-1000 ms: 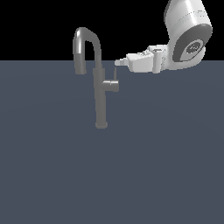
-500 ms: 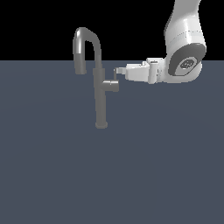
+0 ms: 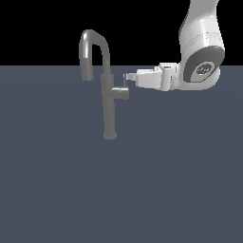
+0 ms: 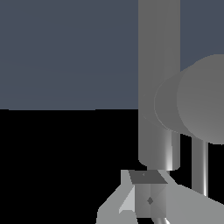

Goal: Turn on the faucet by rotating a designated handle.

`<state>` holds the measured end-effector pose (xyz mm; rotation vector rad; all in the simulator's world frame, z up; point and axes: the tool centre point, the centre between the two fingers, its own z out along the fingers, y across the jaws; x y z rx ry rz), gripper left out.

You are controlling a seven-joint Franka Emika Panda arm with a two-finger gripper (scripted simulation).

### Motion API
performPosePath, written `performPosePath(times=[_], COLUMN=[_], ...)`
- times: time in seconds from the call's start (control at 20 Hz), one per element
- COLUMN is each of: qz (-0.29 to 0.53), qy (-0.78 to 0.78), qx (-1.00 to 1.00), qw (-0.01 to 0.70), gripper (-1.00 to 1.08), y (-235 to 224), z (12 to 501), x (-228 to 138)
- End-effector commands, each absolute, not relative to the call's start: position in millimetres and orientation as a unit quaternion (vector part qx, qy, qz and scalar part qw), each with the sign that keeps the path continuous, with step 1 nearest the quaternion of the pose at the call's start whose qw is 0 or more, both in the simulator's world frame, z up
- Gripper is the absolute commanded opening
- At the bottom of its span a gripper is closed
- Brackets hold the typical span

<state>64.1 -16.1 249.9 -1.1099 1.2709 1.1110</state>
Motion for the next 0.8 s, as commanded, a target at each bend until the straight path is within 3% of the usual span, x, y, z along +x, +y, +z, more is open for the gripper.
performPosePath(times=[0.0,0.75], qz=[0.466,0.465], qy=[0.533,0.533], qx=[-0.465,-0.465], qw=[0.532,0.532], gripper=[-1.00,-1.00], y=[-15.3,-10.5], z=[253.0,257.3], x=[57.9,22.2])
